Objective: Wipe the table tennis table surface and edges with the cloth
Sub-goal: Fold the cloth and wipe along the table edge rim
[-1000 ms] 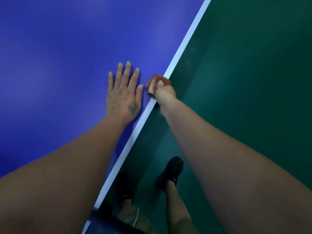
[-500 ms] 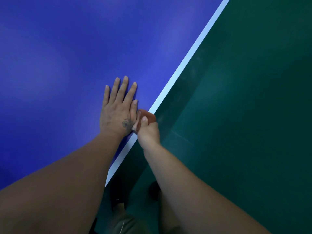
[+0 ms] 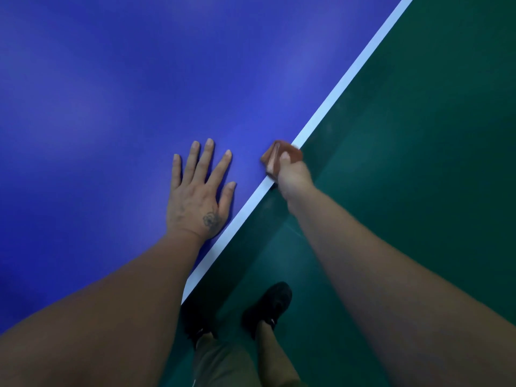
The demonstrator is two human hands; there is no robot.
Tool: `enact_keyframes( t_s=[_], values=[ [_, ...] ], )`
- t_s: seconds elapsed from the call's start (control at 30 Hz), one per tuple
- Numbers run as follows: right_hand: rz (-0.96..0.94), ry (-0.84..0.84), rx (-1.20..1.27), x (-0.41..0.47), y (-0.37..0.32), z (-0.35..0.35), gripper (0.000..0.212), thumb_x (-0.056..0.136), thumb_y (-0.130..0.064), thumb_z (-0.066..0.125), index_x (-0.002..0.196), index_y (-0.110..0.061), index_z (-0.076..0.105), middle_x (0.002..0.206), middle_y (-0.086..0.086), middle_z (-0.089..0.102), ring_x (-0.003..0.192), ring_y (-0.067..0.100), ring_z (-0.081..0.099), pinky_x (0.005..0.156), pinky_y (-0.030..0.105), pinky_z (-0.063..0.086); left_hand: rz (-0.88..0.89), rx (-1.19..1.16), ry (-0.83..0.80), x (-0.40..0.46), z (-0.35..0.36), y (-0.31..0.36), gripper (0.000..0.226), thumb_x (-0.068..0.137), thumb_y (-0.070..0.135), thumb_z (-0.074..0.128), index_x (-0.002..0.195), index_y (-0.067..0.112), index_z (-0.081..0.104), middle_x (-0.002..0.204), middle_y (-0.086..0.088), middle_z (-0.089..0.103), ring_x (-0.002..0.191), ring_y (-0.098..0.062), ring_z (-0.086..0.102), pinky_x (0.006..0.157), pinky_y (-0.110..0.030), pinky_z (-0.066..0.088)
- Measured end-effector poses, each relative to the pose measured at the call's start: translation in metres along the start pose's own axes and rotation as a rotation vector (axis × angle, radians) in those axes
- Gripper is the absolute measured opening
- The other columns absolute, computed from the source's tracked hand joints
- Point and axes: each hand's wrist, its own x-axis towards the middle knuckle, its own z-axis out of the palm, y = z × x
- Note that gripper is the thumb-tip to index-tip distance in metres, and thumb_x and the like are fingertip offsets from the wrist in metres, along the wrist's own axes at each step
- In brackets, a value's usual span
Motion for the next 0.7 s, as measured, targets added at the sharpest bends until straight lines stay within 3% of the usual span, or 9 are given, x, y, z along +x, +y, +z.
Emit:
enact_keyframes(
  t_s=[0.07, 0.13, 0.23, 0.47, 0.57, 0.63, 0.7],
  values=[
    [-0.003, -0.132, -0.039, -0.022, 0.030, 0.017, 0.044, 0.115, -0.026, 0.032, 0.106, -0.004, 0.069, 0.090, -0.003, 0.068, 0.089, 0.016, 0.062, 0.077, 0.021, 0.044, -0.003, -0.009, 0.009, 0.001, 0.001, 0.000, 0.063, 0.112, 0.051, 0.029, 0.171, 0.028, 0.026, 0.180, -0.006, 0.012, 0.167, -0.028, 0.007, 0.133, -0.059, 0.008],
    [0.065, -0.191, -0.056, -0.045, 0.055, 0.033, 0.044, 0.114, -0.033, 0.035, 0.135, -0.003, 0.060, 0.121, 0.009, 0.069, 0.114, 0.026, 0.064, 0.089, 0.025, 0.043, -0.004, -0.020, 0.022, 0.001, 0.002, -0.001, 0.063, 0.112, 0.050, 0.031, 0.170, 0.026, 0.029, 0.180, -0.006, 0.013, 0.167, -0.029, 0.009, 0.133, -0.059, 0.009],
    [0.178, -0.187, -0.047, -0.056, 0.066, 0.046, 0.051, 0.113, -0.040, 0.035, 0.147, -0.003, 0.044, 0.143, 0.013, 0.059, 0.127, 0.029, 0.059, 0.094, 0.028, 0.038, 0.004, -0.003, 0.021, 0.002, 0.003, -0.001, 0.064, 0.111, 0.050, 0.030, 0.170, 0.026, 0.028, 0.180, -0.007, 0.012, 0.167, -0.029, 0.008, 0.133, -0.059, 0.010],
    [0.150, -0.134, 0.005, -0.022, 0.045, 0.038, 0.053, 0.113, -0.042, 0.034, 0.146, -0.004, 0.047, 0.141, 0.011, 0.062, 0.126, 0.029, 0.060, 0.097, 0.029, 0.041, 0.005, -0.006, 0.019, 0.002, 0.007, -0.004, 0.064, 0.113, 0.052, 0.026, 0.171, 0.027, 0.024, 0.181, -0.005, 0.010, 0.168, -0.027, 0.005, 0.134, -0.059, 0.009],
    [0.136, -0.093, 0.051, -0.001, 0.029, 0.031, 0.052, 0.113, -0.043, 0.032, 0.141, -0.005, 0.053, 0.136, 0.010, 0.065, 0.120, 0.027, 0.063, 0.105, 0.035, 0.046, 0.012, -0.005, 0.035, 0.001, 0.010, -0.005, 0.063, 0.113, 0.052, 0.027, 0.171, 0.028, 0.023, 0.181, -0.005, 0.010, 0.168, -0.028, 0.005, 0.133, -0.059, 0.009],
    [0.119, -0.060, 0.077, 0.013, 0.017, 0.023, 0.047, 0.113, -0.041, 0.032, 0.128, -0.007, 0.060, 0.121, 0.004, 0.067, 0.104, 0.022, 0.063, 0.097, 0.034, 0.047, 0.010, -0.001, 0.039, 0.001, 0.010, -0.005, 0.063, 0.113, 0.052, 0.027, 0.171, 0.028, 0.025, 0.181, -0.005, 0.011, 0.168, -0.028, 0.006, 0.133, -0.060, 0.010],
    [0.088, -0.016, 0.076, 0.027, -0.001, 0.010, 0.039, 0.114, -0.038, 0.033, 0.101, -0.014, 0.060, 0.099, -0.002, 0.061, 0.082, 0.013, 0.056, 0.085, 0.028, 0.042, 0.015, -0.003, 0.048, 0.001, 0.010, -0.004, 0.063, 0.113, 0.052, 0.028, 0.171, 0.027, 0.026, 0.180, -0.006, 0.013, 0.167, -0.028, 0.007, 0.133, -0.060, 0.011]
  ],
)
